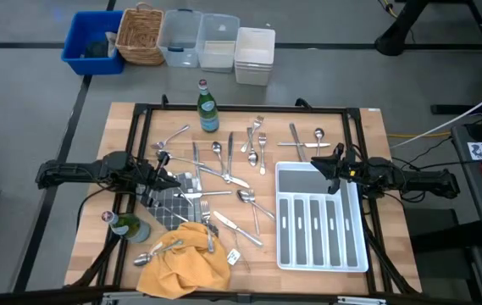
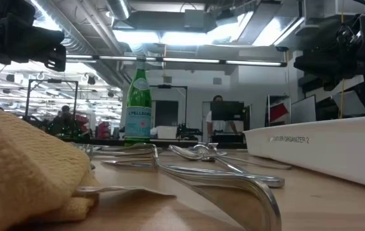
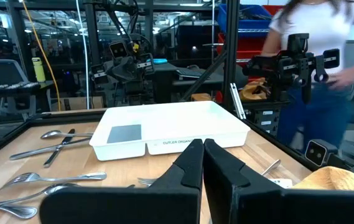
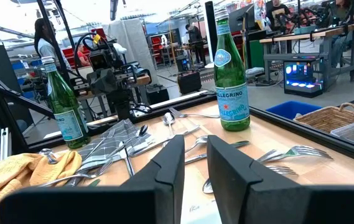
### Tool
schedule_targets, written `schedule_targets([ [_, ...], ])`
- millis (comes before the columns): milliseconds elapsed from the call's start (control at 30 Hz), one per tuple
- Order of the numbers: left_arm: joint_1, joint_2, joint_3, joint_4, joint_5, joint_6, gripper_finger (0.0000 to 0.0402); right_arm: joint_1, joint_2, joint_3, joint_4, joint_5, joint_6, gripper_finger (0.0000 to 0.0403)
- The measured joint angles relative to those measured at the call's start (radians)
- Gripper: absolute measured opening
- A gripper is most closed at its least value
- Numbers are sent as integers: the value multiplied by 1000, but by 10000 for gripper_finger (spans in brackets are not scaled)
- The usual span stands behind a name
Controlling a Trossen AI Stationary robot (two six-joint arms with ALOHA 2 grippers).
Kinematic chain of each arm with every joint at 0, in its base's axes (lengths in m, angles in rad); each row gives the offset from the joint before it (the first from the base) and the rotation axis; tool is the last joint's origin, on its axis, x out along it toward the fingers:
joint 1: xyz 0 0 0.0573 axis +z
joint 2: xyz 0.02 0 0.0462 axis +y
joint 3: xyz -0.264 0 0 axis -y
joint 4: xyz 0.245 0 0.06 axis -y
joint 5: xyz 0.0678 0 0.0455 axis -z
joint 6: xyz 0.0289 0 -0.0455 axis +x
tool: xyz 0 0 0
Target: Sort silverware
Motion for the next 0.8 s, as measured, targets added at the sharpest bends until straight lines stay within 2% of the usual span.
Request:
schedule_targets([
  [633, 0, 0, 0, 0, 0, 0, 0, 0, 0, 0, 5, 0, 0, 72],
  [800, 0, 0, 0, 0, 0, 0, 0, 0, 0, 0, 101, 6, -4, 72],
])
